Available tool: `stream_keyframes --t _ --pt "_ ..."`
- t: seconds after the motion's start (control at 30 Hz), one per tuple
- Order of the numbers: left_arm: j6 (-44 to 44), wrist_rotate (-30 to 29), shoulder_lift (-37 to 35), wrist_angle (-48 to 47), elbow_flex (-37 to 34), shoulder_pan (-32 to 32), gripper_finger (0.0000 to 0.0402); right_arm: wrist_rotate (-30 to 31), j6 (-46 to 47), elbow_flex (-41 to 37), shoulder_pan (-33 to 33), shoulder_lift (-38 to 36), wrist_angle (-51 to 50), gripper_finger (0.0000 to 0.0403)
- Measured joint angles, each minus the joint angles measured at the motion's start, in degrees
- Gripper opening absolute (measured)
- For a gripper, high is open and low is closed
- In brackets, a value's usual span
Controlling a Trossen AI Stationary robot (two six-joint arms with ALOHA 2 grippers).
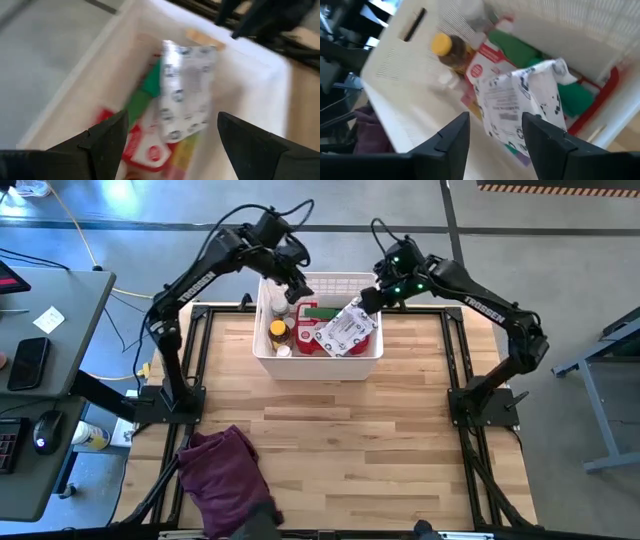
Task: Pick & place medical supplies in basket/bin
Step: Put the mailer bag into the white bin
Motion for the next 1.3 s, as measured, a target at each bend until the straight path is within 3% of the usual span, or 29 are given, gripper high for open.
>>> stream_keyframes --t 0.13,0.2,0.33,0.53,0.73,0.87,1.3 --pt "0.91 10.18 3.79 0.3 0.0 -0.02 0.0336 0.87 -1.25 0.02 0.04 -3.34 2.87 0.0155" --pt "1.29 12.36 5.89 -0.23 -0.04 -0.24 0.0336 1.43 -1.93 0.02 -0.01 -5.39 4.38 0.0147" --pt "2.13 10.05 9.99 -0.09 -0.08 -1.2 0.0336 2.11 -3.52 0.02 -0.01 -9.74 6.38 0.0138" --pt "3.05 -1.66 14.37 0.54 -0.04 -2.22 0.035 4.74 -5.67 0.07 0.26 -15.82 6.25 0.0151" --pt "2.87 -4.03 15.28 2.28 0.0 -2.98 0.0396 6.16 -5.43 0.09 0.26 -20.15 5.7 0.0169" --pt "2.9 -6.85 15.72 2.39 -0.06 -3.46 0.0387 6.03 -5.87 0.13 0.28 -21.84 3.66 0.0177" --pt "2.85 -6.77 18.28 4.53 -0.02 -5.75 0.0396 2.05 -7.99 0.13 0.3 -23.12 -2.17 0.0181"
